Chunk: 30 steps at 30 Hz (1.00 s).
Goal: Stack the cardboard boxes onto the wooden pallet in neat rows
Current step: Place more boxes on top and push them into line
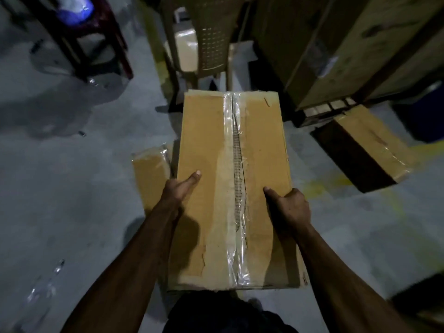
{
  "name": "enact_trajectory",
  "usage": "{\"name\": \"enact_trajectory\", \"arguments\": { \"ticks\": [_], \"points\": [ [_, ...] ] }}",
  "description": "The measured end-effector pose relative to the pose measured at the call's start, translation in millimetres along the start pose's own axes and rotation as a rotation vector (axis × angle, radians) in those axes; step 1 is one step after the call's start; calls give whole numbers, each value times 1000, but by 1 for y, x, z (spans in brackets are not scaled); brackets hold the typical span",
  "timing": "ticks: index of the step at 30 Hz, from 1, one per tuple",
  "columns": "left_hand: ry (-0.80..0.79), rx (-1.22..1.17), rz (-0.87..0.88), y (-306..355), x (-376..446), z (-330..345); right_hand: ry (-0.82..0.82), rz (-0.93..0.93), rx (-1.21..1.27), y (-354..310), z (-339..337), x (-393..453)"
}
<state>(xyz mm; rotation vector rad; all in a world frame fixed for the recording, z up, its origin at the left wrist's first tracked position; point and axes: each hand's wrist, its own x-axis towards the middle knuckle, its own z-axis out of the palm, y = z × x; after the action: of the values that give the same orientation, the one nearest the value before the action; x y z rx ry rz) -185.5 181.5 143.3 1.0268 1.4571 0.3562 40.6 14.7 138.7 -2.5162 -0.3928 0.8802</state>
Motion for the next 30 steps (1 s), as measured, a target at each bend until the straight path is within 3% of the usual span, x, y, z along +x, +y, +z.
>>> {"name": "enact_trajectory", "arguments": {
  "ticks": [9,14,19,30],
  "points": [
    [-331,222,165,8,-42,150,321,218,317,142,-103,-59],
    [-546,387,257,17,-130,243,490,356,459,229,-150,-104],
    [-738,512,377,-4,-205,334,673,510,630,312,-177,-153],
    [-1168,841,415,-81,-322,500,975,958,898,433,-197,-242]
  ]
}}
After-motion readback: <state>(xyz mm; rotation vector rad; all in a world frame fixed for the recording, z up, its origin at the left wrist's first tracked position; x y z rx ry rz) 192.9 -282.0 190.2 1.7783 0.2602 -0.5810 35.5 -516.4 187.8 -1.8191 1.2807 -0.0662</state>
